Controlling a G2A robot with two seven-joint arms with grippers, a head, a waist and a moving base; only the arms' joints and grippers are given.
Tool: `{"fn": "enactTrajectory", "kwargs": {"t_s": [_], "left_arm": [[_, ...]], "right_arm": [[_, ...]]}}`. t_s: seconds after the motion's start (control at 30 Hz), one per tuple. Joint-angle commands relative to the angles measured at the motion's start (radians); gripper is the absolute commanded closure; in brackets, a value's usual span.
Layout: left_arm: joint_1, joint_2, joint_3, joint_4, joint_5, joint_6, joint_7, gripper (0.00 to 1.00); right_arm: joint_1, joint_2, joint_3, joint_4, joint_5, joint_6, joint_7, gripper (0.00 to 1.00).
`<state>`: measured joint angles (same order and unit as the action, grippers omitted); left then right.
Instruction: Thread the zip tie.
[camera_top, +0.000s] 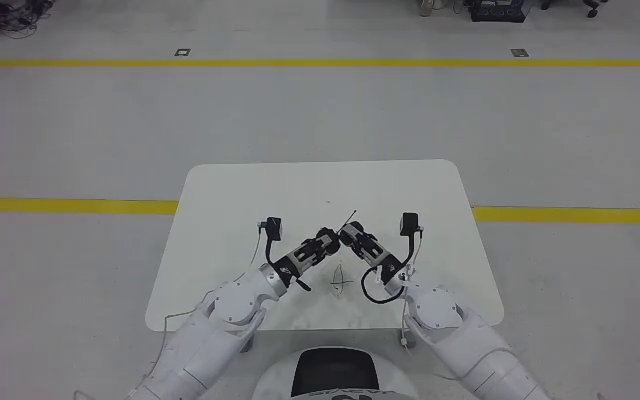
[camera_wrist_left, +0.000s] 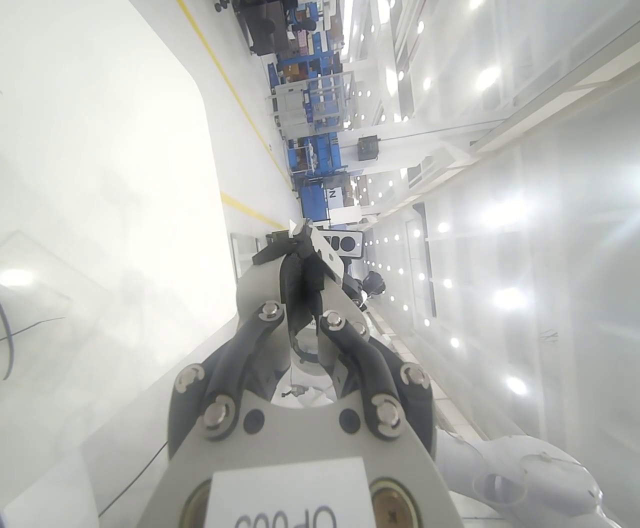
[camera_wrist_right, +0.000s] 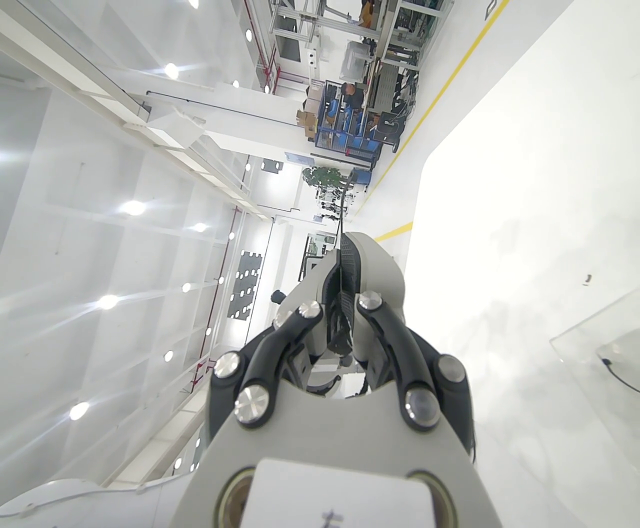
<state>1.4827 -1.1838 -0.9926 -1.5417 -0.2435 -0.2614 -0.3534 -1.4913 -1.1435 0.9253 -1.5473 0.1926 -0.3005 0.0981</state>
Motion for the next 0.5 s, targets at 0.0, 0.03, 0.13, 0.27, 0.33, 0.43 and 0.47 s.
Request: {"fn": "enactTrajectory", "kwargs": {"t_s": [0.0, 0.03, 0.13, 0.27, 0.33, 0.43, 0.47], "left_arm": [[-0.001, 0.0, 0.001, 0.001, -0.001, 0.0, 0.0, 1.0], [-0.001, 0.0, 0.0, 0.002, -0.002, 0.0, 0.001, 1.0], [-0.002, 0.001, -0.002, 0.004, -0.011, 0.001, 0.0, 1.0], [0.001, 0.005, -0.019, 0.0, -0.031, 0.001, -0.016, 1.0], [0.004, 0.008, -0.03, -0.003, -0.044, 0.003, -0.034, 1.0], [0.01, 0.016, -0.052, -0.008, -0.07, 0.016, -0.086, 1.0], [0.012, 0.021, -0.065, -0.009, -0.079, 0.027, -0.117, 1.0]], "right_arm": [[-0.002, -0.002, 0.003, 0.0, -0.002, 0.002, 0.002, 1.0], [-0.003, -0.003, 0.004, -0.001, -0.003, 0.002, 0.004, 1.0], [-0.005, -0.005, 0.008, 0.001, -0.006, 0.006, 0.013, 0.27], [-0.013, -0.006, 0.02, -0.002, -0.02, 0.005, 0.022, 0.0], [-0.018, -0.006, 0.028, -0.003, -0.022, 0.003, 0.027, 0.0], [-0.027, -0.004, 0.043, -0.004, -0.03, 0.005, 0.045, 0.0], [-0.031, -0.002, 0.051, -0.005, -0.032, 0.005, 0.056, 0.0]]}}
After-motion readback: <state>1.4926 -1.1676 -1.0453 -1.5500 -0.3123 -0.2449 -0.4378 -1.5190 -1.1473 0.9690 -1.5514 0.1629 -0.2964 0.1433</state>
